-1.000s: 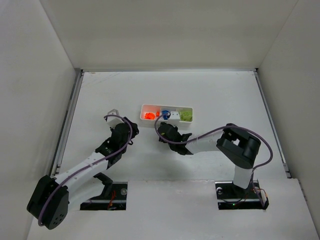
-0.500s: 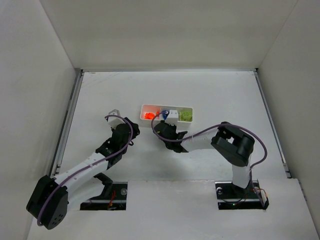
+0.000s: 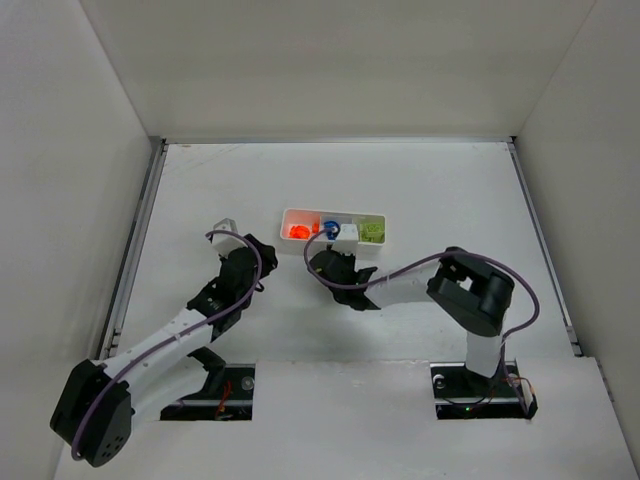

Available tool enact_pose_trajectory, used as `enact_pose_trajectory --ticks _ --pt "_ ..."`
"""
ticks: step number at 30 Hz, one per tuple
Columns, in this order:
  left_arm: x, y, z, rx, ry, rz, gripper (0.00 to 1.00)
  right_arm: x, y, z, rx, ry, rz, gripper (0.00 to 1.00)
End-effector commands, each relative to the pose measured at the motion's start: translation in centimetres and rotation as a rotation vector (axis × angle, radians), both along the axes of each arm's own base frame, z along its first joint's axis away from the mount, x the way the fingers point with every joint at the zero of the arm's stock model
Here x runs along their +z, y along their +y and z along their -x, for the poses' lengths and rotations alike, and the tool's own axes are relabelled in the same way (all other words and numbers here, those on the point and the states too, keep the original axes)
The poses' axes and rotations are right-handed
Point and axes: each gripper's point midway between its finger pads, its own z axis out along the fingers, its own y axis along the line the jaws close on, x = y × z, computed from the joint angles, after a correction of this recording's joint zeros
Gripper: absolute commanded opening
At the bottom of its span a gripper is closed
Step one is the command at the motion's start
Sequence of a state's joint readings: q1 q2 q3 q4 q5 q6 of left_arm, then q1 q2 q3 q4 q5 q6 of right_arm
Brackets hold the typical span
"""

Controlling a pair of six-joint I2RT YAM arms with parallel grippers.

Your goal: Sort the legos into containers by color

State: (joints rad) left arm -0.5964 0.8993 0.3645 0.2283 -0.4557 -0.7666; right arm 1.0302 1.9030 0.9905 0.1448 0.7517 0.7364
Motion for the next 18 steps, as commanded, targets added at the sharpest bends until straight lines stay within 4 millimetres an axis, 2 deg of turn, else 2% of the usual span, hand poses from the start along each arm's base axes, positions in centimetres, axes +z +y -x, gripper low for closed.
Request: enact_pose_trajectory --ticks 1,4,8,11,13,15,18 --pt "0.3 1.9 0.1 0.046 -0.019 -0.028 0.39 3.3 0.5 2.0 0.058 -0.045 -0.051 0.18" --pt "0.6 3.4 0.1 0.086 -0.021 -0.031 0.40 6.3 0.5 3.0 0.095 -0.079 -0.099 0.18" --pt "0.1 4.4 0.3 0.108 -0.005 -0.042 0.41 10.6 0.4 3.1 0.141 -0.125 -0.170 0.18" --pt "-0.5 4.6 0.6 0.115 0.005 -0.041 0.43 12.9 -0.3 0.9 0.134 -0.166 -0.172 0.19" --pt "-1.1 4.8 0.8 0.118 0.015 -0.045 0.45 13.6 -0.8 -0.9 0.114 -0.193 -0.169 0.19" --pt "-1.4 4.9 0.9 0.119 0.021 -0.043 0.48 13.6 -1.0 -3.0 0.101 -0.204 -0.171 0.19" --pt "-1.8 5.1 1.3 0.120 0.031 -0.049 0.50 13.3 -0.9 -5.1 0.091 -0.203 -0.181 0.20"
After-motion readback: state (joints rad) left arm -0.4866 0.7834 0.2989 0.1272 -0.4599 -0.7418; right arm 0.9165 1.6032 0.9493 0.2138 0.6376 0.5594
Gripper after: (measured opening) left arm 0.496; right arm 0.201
